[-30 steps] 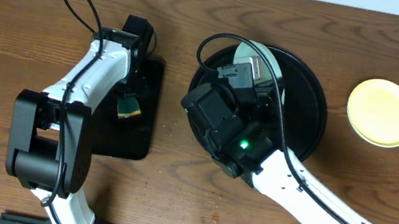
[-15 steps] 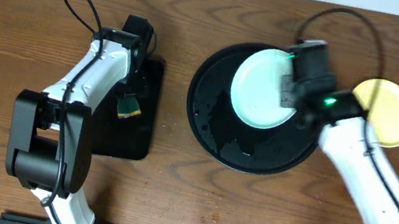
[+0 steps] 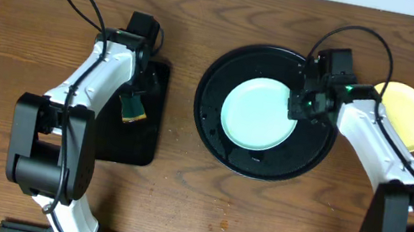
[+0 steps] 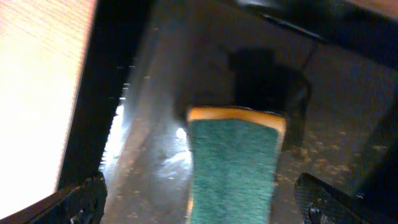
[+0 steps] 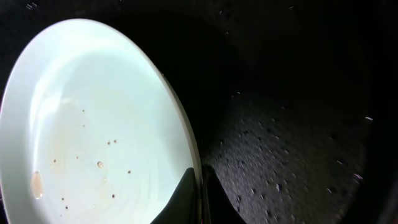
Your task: Clean dirty plates on tray and stack at the side
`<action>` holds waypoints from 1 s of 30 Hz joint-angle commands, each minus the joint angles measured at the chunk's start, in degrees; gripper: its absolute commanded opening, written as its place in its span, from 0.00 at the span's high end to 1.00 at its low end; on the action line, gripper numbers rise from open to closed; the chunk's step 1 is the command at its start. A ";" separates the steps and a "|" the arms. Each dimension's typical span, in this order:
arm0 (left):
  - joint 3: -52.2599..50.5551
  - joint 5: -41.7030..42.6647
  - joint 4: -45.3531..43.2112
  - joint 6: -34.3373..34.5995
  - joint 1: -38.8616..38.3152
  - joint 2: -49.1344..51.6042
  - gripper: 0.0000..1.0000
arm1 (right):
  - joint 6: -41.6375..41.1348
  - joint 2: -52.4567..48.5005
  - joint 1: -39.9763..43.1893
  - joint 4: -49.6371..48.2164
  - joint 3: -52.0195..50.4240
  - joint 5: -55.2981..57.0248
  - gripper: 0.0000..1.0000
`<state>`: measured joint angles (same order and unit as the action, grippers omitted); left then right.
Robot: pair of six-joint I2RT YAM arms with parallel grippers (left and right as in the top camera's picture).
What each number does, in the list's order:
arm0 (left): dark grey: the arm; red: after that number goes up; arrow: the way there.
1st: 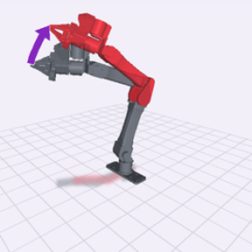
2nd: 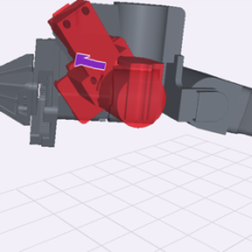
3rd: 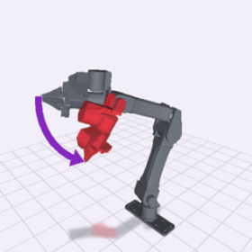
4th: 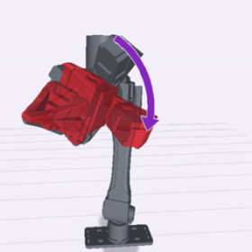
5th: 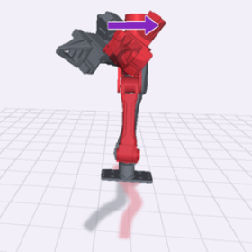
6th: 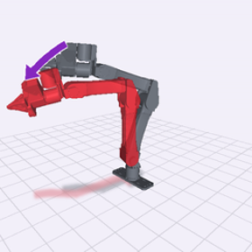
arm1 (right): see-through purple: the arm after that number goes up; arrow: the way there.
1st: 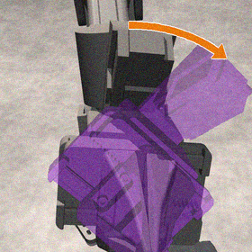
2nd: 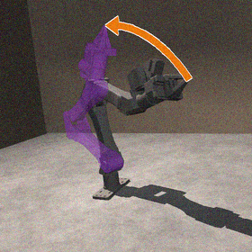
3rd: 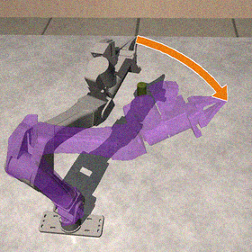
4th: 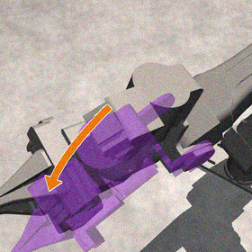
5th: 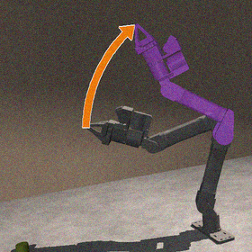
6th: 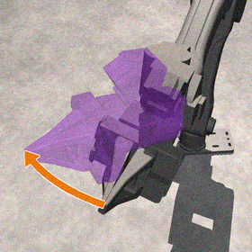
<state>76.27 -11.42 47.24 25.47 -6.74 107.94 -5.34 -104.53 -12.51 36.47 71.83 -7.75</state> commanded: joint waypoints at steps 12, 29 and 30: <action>-8.83 6.25 -2.49 0.24 0.24 -0.46 0.16 | 1.36 -4.55 -0.31 -1.11 -0.07 -1.73 0.99; -10.91 1.90 -4.48 -3.17 0.96 -0.92 0.66 | 1.36 -4.55 -0.31 -0.92 -0.07 -1.73 0.99; -10.91 1.88 -4.39 -3.17 0.96 -0.92 0.70 | 1.36 -4.55 -0.31 -0.90 -0.07 -1.73 0.99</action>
<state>65.28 -7.94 42.22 23.00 -6.39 107.57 -4.91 -108.75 -12.51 35.51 71.81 -9.06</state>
